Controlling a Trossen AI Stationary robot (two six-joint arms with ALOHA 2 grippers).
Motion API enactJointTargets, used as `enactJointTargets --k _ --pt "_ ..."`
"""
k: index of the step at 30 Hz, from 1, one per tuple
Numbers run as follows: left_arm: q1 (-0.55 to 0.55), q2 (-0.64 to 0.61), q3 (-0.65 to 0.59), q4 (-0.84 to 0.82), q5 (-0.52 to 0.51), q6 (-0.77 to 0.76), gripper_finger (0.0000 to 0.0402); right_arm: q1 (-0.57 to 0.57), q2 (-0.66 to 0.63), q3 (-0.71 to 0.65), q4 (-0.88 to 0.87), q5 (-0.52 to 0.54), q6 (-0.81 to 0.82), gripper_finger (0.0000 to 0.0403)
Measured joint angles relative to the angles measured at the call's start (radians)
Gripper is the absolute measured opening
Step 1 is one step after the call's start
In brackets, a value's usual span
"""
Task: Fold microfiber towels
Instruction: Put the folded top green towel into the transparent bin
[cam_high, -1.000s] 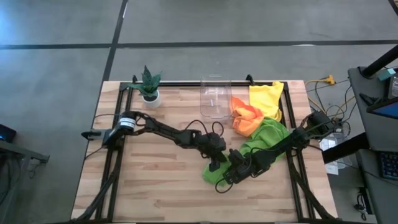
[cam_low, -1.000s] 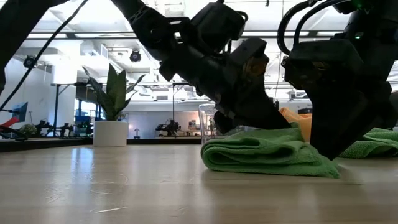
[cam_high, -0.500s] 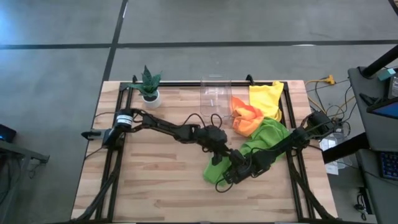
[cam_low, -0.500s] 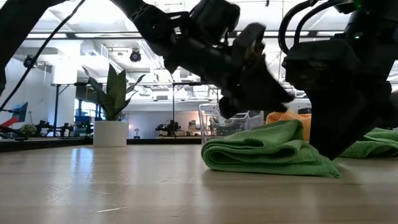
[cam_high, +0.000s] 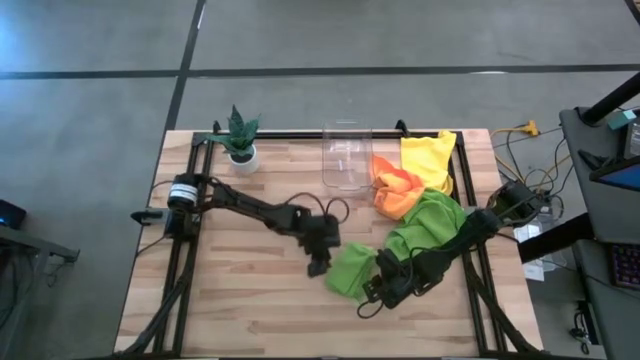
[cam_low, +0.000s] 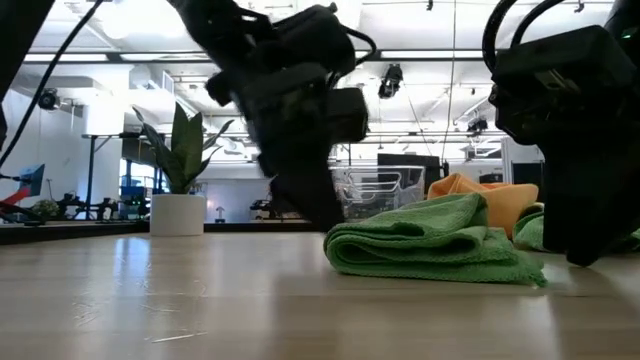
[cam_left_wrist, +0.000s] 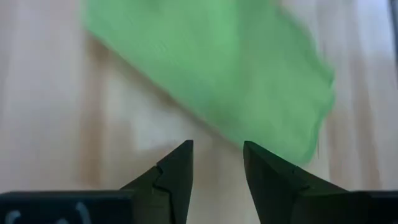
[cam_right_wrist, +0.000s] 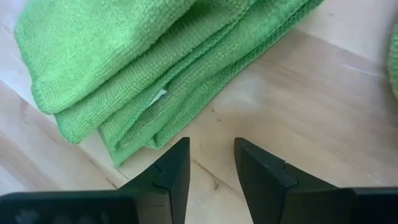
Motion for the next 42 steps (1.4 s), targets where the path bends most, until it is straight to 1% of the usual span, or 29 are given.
enactJointTargets --k 3,9,11,18,24,27,31,33,35,38,42 --pt "-0.031 0.009 -0.007 0.041 -0.03 -0.001 0.0119 -0.008 0.0 0.0 0.006 0.005 0.0 0.0121" --pt "-0.062 0.019 0.0 0.159 -0.037 -0.058 0.0118 -0.036 0.017 0.003 0.087 0.007 -0.042 0.0121" --pt "-0.065 0.019 0.0 0.196 -0.038 -0.079 0.0118 -0.04 0.022 0.002 0.087 0.007 -0.042 0.0121" --pt "-0.066 0.016 -0.001 0.193 -0.038 -0.106 0.0118 -0.038 0.01 0.0 0.065 0.005 -0.05 0.0121" --pt "-0.063 -0.002 -0.002 0.15 -0.035 -0.102 0.0118 -0.004 -0.046 -0.001 0.039 0.009 -0.023 0.0121" --pt "-0.063 -0.008 -0.006 0.127 -0.032 -0.101 0.0118 0.032 -0.071 -0.006 0.039 0.073 0.058 0.0121" --pt "-0.063 -0.009 -0.007 0.111 -0.032 -0.097 0.0118 0.09 -0.069 -0.039 0.066 0.164 0.284 0.0123" --pt "-0.063 -0.009 -0.008 0.114 -0.033 -0.092 0.0118 0.114 -0.059 -0.069 0.124 0.185 0.383 0.0135" --pt "-0.062 -0.009 -0.01 0.113 -0.042 -0.073 0.0118 0.129 -0.044 -0.103 0.191 0.203 0.449 0.0155" --pt "-0.061 -0.009 -0.017 0.114 -0.078 -0.071 0.0118 0.129 -0.022 -0.136 0.281 0.222 0.481 0.0195" --pt "-0.061 -0.008 -0.024 0.11 -0.087 -0.072 0.0118 0.109 -0.013 -0.161 0.36 0.256 0.491 0.0245"
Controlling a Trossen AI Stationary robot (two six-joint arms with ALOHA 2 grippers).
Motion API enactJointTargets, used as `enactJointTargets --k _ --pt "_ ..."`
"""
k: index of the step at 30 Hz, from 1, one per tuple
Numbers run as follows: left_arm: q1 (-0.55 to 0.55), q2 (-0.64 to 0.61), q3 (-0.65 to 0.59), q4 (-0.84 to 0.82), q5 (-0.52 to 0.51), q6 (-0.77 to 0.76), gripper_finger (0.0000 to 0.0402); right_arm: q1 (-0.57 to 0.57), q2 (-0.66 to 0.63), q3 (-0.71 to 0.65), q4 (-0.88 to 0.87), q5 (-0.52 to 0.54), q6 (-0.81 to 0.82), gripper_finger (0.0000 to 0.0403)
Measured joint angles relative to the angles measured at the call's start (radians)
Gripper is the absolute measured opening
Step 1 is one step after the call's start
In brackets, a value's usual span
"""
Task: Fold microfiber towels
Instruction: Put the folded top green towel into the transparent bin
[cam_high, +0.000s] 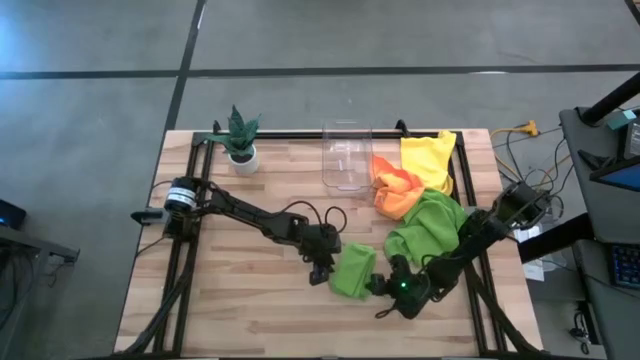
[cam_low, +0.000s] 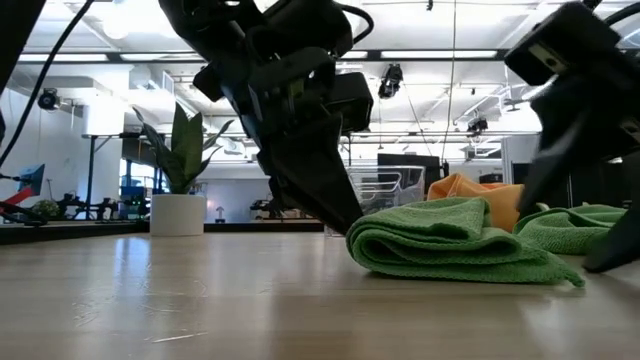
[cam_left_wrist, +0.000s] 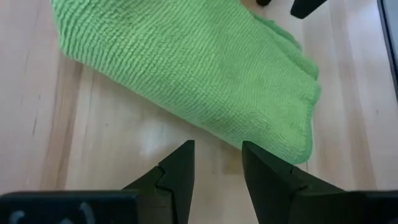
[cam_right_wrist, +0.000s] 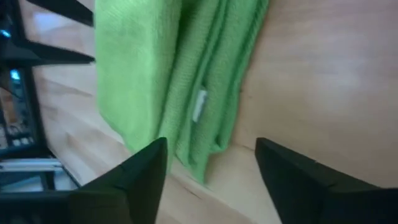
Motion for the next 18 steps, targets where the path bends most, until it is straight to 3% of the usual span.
enactJointTargets --k 7,18 --pt "0.0 0.0 -0.002 0.011 -0.011 0.0 0.0118 -0.038 -0.003 -0.025 0.021 0.0 0.001 0.0292" --pt "0.0 0.027 0.004 0.065 -0.01 -0.008 0.0118 -0.116 -0.002 -0.033 0.011 -0.001 -0.095 0.029"
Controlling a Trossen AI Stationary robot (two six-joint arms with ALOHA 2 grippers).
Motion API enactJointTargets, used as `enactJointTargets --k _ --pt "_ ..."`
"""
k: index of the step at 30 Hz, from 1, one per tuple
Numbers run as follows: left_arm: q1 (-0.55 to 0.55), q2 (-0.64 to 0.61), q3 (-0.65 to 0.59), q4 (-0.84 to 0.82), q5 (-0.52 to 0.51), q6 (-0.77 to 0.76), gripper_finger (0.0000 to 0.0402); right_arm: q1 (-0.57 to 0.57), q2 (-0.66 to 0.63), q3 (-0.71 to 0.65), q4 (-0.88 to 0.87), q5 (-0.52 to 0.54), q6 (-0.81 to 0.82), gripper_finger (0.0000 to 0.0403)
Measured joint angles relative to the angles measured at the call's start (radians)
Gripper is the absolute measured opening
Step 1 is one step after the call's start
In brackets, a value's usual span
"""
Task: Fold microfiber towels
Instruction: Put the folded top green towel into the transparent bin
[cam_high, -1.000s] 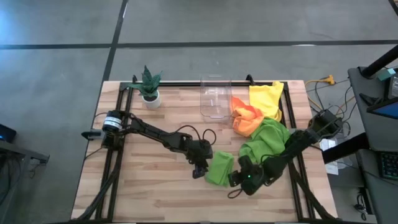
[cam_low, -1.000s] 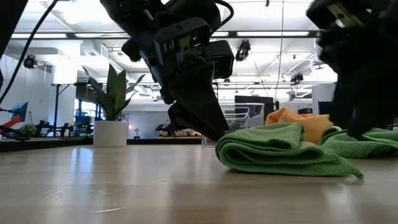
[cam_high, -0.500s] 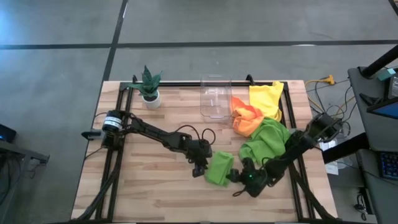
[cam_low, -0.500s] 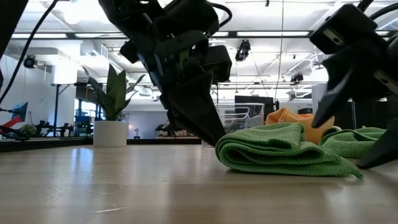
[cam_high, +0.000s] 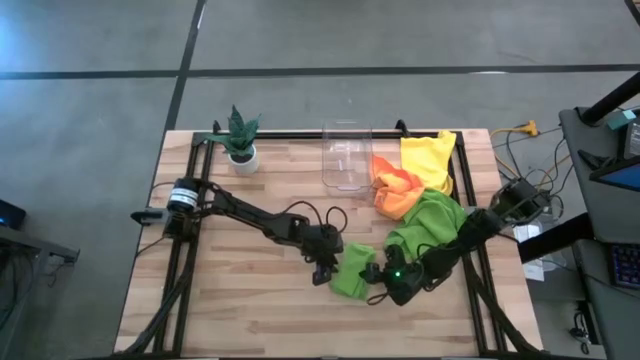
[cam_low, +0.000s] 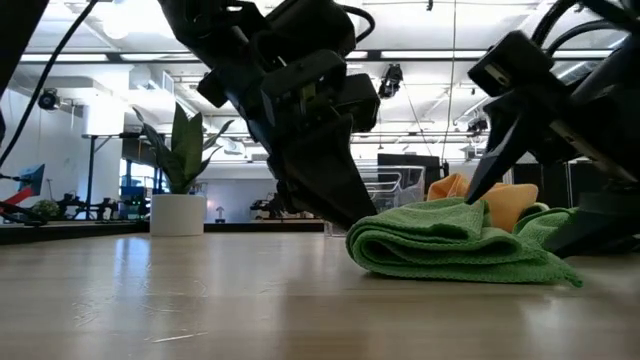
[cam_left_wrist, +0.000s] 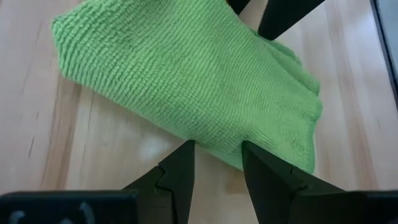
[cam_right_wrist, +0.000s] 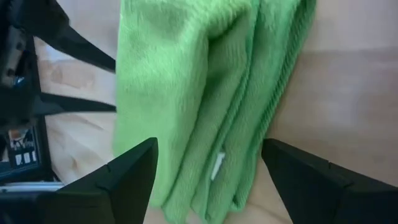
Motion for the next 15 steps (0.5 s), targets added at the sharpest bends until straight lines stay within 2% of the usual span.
enactJointTargets --k 15 --pt "-0.001 0.012 0.023 0.015 0.001 -0.004 0.0118 -0.026 0.003 -0.005 0.035 0.011 -0.079 0.0281"
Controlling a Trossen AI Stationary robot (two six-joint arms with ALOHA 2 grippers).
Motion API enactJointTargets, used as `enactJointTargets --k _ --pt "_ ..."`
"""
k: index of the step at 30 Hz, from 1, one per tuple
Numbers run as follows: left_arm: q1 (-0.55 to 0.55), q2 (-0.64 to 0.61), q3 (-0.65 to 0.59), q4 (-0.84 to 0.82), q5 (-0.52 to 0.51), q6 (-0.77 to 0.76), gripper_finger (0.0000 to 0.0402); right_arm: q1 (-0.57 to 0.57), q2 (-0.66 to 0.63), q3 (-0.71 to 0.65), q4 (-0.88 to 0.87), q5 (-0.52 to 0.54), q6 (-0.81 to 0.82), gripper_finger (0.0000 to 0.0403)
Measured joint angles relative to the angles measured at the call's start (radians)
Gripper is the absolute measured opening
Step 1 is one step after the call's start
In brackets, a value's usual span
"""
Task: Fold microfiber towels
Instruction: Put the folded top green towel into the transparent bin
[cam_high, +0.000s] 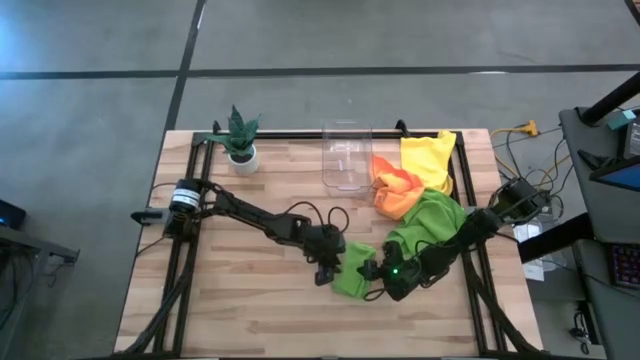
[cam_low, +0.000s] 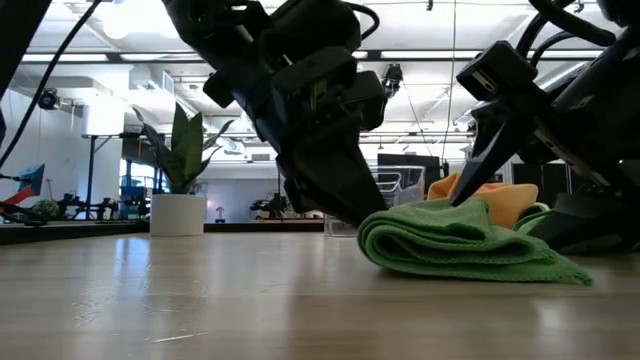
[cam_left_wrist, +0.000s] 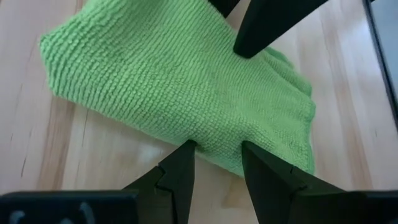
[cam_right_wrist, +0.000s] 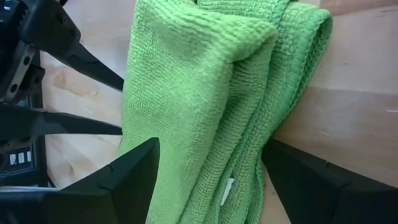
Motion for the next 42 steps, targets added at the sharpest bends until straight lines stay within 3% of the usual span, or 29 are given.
enactJointTargets --k 16,35,42 --pt "-0.002 0.025 0.045 0.008 -0.009 -0.025 0.0118 -0.001 0.0 0.0 0.019 -0.027 -0.028 0.0273" --pt "-0.006 0.098 0.068 0.033 0.074 -0.127 0.0118 0.001 0.001 0.0 0.04 -0.103 -0.146 0.0261" --pt "-0.006 0.098 0.072 0.032 0.074 -0.127 0.0118 0.001 0.002 0.0 0.033 -0.114 -0.178 0.0198"
